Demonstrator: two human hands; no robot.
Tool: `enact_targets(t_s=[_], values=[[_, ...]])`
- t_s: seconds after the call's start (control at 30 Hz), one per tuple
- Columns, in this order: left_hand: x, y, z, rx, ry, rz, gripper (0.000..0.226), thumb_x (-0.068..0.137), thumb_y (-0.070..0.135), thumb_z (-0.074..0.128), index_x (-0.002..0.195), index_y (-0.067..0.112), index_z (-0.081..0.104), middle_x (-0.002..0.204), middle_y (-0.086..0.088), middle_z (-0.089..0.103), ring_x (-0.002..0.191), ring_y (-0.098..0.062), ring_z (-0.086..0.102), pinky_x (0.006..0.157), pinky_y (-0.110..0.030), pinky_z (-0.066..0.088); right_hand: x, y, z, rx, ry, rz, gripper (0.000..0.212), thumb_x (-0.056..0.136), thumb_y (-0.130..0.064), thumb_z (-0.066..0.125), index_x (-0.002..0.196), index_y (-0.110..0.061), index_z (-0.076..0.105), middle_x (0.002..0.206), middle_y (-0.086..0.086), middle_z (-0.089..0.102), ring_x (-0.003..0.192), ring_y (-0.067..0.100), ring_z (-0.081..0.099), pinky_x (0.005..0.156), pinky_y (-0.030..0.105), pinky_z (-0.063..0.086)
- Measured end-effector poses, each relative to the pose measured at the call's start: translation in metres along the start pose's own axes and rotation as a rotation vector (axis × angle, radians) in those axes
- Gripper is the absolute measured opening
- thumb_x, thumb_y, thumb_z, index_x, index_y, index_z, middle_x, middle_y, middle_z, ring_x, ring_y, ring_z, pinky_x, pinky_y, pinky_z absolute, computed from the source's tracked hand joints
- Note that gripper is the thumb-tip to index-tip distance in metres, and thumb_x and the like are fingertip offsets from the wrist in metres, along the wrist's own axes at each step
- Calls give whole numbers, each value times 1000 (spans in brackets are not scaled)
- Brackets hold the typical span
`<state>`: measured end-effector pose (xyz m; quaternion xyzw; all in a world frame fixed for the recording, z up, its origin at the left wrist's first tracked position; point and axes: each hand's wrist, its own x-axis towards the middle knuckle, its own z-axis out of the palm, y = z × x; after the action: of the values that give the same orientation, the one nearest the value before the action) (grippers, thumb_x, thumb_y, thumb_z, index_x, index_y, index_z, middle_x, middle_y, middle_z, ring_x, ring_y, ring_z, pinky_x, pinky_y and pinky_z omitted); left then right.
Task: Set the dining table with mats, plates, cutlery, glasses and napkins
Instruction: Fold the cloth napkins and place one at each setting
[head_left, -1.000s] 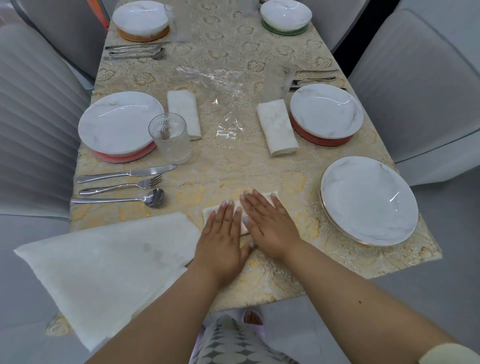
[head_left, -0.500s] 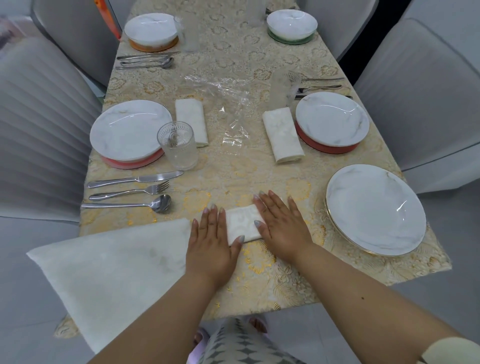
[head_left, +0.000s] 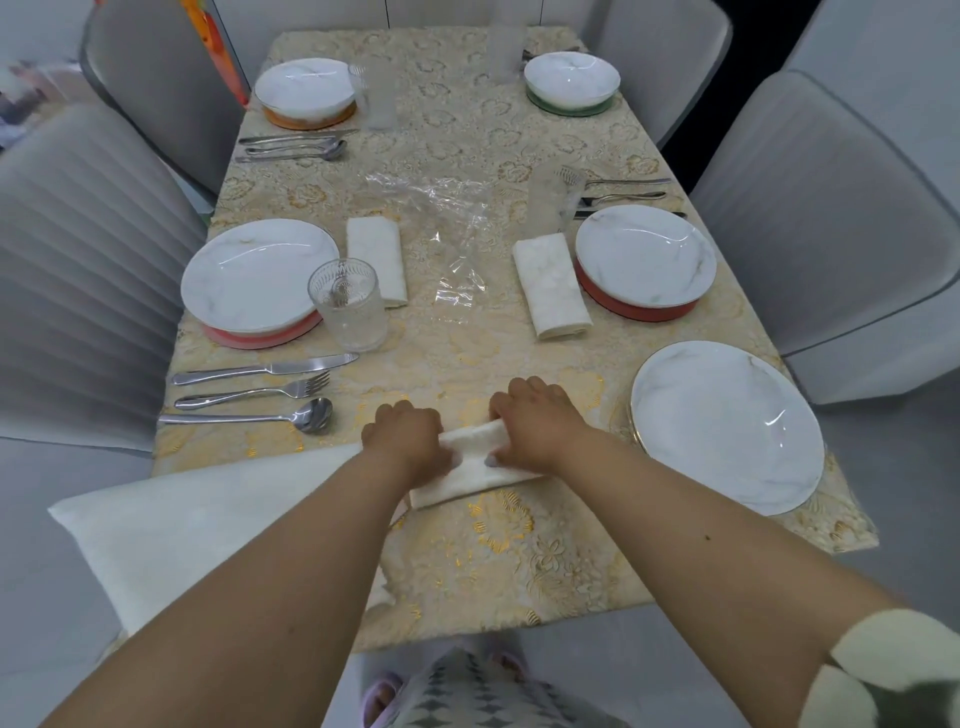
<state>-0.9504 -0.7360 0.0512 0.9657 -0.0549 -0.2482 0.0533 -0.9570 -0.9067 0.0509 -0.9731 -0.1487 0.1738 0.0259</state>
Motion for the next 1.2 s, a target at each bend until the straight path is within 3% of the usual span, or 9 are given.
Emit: enact_targets(t_s=[0.1, 0.2, 0.33, 0.5, 0.63, 0.73, 0.93, 1.03, 1.2], values=[[-4, -2, -4, -187, 27, 105, 23, 80, 34, 73, 82, 21, 53, 91, -2, 54, 88, -22, 50, 65, -28, 37, 2, 2, -10, -55, -29, -67, 51, 83, -54, 59, 120, -19, 55, 121, 6, 47, 116, 24, 42, 95, 38, 32], [-13, -8, -10, -364, 39, 159, 36, 73, 21, 79, 67, 24, 44, 72, 5, 49, 71, -16, 45, 52, -25, 29, -5, 9, -17, 230, -87, -136, 27, 89, -40, 60, 106, -19, 58, 104, 0, 58, 95, 19, 52, 77, 31, 36], [-27, -17, -26, -679, 136, 61, 33, 66, 15, 86, 66, 20, 53, 69, 3, 54, 68, -16, 48, 53, -25, 32, -12, 15, -29, 607, -78, -111, 15, 85, -26, 71, 79, -21, 58, 71, -11, 51, 67, 7, 45, 58, 21, 32], [-45, -32, -58, -1276, 76, -46, 19, 83, 26, 74, 94, 11, 69, 90, -9, 70, 80, -23, 64, 71, -36, 55, -6, 1, -54, 943, -5, -22, 15, 81, -16, 75, 79, -8, 63, 68, -4, 49, 60, 6, 42, 48, 11, 30], [-51, -47, -87, -1192, 283, 0, 9, 91, 20, 66, 94, 12, 64, 80, -4, 64, 66, -16, 59, 47, -20, 48, 7, -25, -74, 1037, 84, -21, 16, 81, -15, 75, 73, -13, 62, 69, -3, 53, 63, 9, 47, 54, 21, 36], [-49, -71, -108, -1077, 416, 28, 17, 87, 24, 69, 85, 9, 63, 78, -5, 60, 70, -21, 55, 63, -35, 51, 15, -50, -87, 1095, 186, -13, 18, 80, -16, 76, 71, -15, 62, 67, -2, 53, 63, 10, 46, 56, 24, 37], [-60, -131, -141, -1076, 517, 89, 27, 86, 26, 70, 93, 2, 62, 83, -9, 59, 76, -24, 56, 67, -44, 54, 29, -117, -111, 1127, 290, 6, 16, 83, -18, 74, 73, -13, 62, 66, -2, 53, 61, 9, 46, 55, 23, 38], [-68, -174, -154, -1143, 489, 82, 30, 88, 26, 69, 94, -2, 60, 86, -12, 59, 76, -25, 59, 51, -30, 53, 36, -160, -122, 1099, 341, 53, 19, 86, -21, 70, 72, -13, 61, 66, -2, 49, 61, 10, 42, 55, 23, 33], [-84, -247, -177, -1089, 492, 134, 20, 93, 24, 62, 78, 14, 57, 70, 2, 56, 60, -9, 50, 48, -16, 42, 54, -233, -136, 1083, 422, 116, 23, 85, -27, 72, 71, -13, 61, 65, -3, 49, 59, 9, 41, 50, 18, 33]])
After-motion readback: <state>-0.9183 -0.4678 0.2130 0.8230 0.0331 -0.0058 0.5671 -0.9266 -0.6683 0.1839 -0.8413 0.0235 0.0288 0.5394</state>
